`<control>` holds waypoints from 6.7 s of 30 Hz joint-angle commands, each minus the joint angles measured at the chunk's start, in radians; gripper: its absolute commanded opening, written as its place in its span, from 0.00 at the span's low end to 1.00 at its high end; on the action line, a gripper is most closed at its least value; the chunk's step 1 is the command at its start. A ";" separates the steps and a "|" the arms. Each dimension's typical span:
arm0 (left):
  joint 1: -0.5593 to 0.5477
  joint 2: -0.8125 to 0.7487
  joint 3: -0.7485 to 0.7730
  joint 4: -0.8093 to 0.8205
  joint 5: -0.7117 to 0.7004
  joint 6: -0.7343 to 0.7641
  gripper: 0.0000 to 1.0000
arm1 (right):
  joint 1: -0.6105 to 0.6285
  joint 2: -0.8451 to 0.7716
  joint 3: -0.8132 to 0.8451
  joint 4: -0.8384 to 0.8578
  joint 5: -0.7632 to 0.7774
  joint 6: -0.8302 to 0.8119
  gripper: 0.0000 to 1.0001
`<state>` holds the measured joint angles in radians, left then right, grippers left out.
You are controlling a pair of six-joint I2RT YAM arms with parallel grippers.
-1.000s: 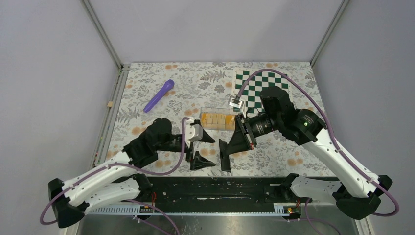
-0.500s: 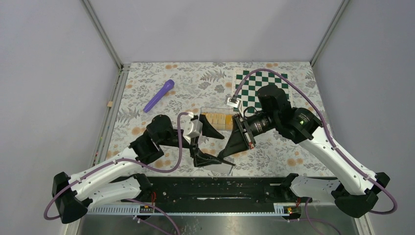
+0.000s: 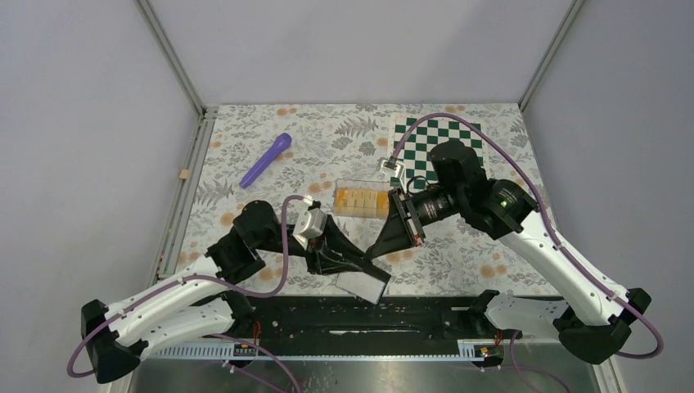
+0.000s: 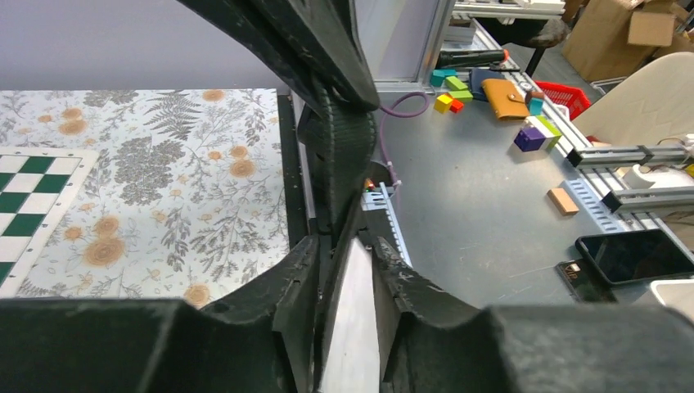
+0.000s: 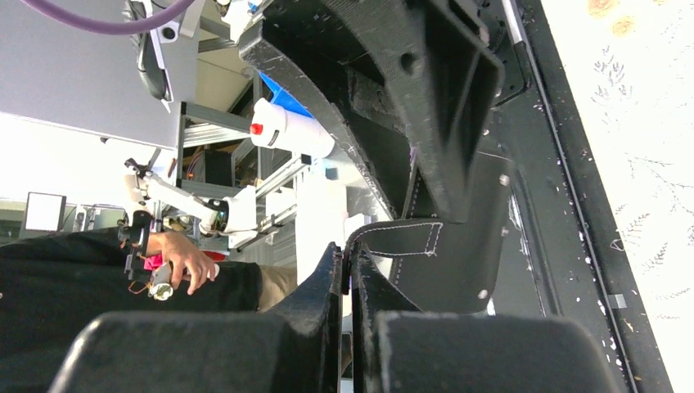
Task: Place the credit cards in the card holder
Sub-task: Open the card holder, then turn over the card slot in the card holder, then place the card holder at the center of the board.
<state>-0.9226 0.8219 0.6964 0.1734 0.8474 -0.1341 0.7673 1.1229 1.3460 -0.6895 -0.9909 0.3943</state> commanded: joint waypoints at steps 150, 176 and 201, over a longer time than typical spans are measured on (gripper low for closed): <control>-0.001 0.048 0.112 -0.369 -0.269 -0.627 0.00 | 0.031 -0.059 -0.101 -0.160 0.538 -0.175 0.99; -0.026 0.041 0.119 -0.338 -0.099 -0.567 0.00 | 0.034 0.008 -0.105 -0.112 0.176 -0.188 0.99; -0.026 -0.022 0.180 -0.666 -0.647 -0.496 0.74 | 0.022 -0.060 -0.304 0.090 0.322 0.100 0.00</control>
<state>-0.9459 0.8646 0.8173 -0.3893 0.4660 -0.6563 0.7963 1.1046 1.0988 -0.7303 -0.7662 0.3550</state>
